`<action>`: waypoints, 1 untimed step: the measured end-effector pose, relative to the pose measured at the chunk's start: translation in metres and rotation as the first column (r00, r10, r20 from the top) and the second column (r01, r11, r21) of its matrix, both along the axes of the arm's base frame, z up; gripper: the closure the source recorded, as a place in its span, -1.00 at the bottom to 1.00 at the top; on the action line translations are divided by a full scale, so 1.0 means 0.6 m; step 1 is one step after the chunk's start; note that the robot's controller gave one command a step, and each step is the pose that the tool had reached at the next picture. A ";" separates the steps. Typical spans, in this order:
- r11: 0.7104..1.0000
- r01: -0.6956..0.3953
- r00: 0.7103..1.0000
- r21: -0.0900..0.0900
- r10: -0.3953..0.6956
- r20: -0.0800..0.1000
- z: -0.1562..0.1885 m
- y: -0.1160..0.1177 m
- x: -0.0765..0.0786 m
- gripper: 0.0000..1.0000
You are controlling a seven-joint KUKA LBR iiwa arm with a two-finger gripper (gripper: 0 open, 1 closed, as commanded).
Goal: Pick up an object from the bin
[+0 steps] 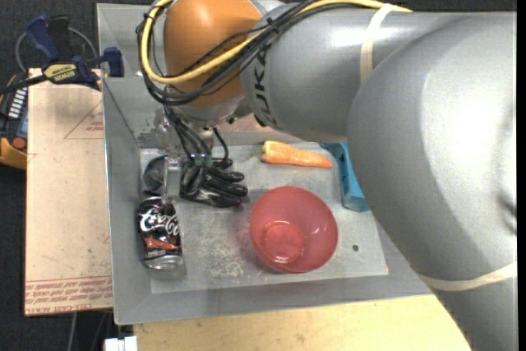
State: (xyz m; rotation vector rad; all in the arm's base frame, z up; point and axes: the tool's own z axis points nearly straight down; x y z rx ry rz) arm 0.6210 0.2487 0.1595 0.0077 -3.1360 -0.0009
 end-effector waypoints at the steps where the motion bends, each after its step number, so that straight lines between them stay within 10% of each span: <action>1: 1.000 0.005 1.000 0.001 -0.005 0.007 0.009 -0.002 0.003 -1.00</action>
Offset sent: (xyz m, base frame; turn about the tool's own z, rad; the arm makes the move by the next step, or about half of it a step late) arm -0.0092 -0.0508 -0.0633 -0.5555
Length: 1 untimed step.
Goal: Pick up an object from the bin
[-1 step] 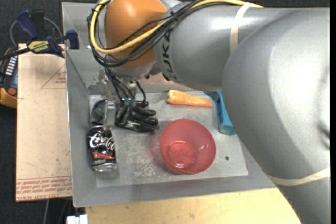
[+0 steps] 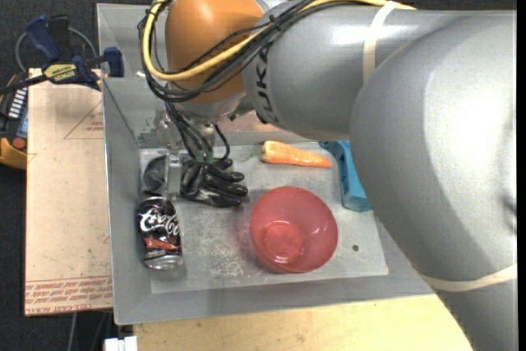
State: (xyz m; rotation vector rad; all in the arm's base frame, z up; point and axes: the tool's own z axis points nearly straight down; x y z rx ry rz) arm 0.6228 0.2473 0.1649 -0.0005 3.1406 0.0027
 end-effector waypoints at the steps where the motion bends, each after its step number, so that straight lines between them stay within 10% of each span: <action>1: 0.927 -0.375 0.927 0.001 0.375 0.000 -0.076 -0.053 -0.012 -1.00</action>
Offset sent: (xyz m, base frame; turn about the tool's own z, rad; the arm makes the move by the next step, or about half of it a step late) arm -0.0463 -0.0166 0.0820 -0.6249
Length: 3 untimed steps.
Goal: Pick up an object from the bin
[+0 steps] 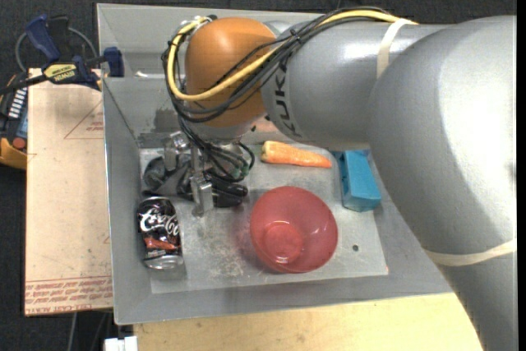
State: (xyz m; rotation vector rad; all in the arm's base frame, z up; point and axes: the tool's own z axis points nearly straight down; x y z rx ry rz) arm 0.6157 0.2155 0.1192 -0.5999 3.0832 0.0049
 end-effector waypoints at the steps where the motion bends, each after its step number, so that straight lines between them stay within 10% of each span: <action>1: 0.980 -0.198 0.980 -0.001 0.198 -0.003 0.105 0.009 -0.038 -1.00; 2: 0.884 -0.467 0.884 -0.001 0.467 0.010 0.012 -0.016 0.005 -1.00; 3: 0.852 -0.524 0.852 0.003 0.524 0.001 -0.083 -0.057 -0.005 -1.00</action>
Offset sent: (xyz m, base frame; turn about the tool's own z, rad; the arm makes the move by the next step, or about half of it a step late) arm 0.0105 -0.0174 -0.0227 -0.5362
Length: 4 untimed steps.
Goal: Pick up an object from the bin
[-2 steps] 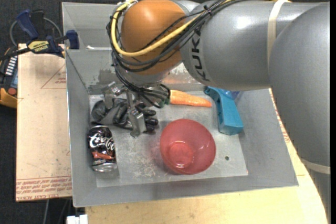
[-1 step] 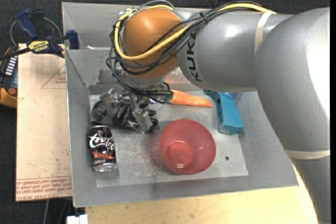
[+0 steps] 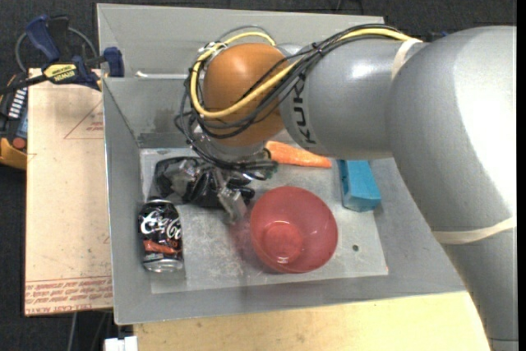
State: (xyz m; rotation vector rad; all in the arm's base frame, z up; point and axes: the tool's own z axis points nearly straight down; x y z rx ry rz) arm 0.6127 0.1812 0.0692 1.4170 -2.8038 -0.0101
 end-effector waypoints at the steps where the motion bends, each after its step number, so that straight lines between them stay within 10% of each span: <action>1: 0.984 -0.176 0.984 -0.001 0.176 0.011 0.002 0.060 -0.024 -1.00; 2: 0.982 -0.187 0.982 0.002 0.187 0.004 0.131 0.045 -0.028 -1.00; 3: 0.851 -0.525 0.851 -0.003 0.525 0.014 0.123 0.053 -0.045 -1.00; 4: 0.809 -0.588 0.809 -0.003 0.588 0.013 0.042 0.062 -0.098 -1.00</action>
Offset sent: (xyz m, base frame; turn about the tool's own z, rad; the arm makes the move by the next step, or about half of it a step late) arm -0.0144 0.0075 0.1671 -0.1324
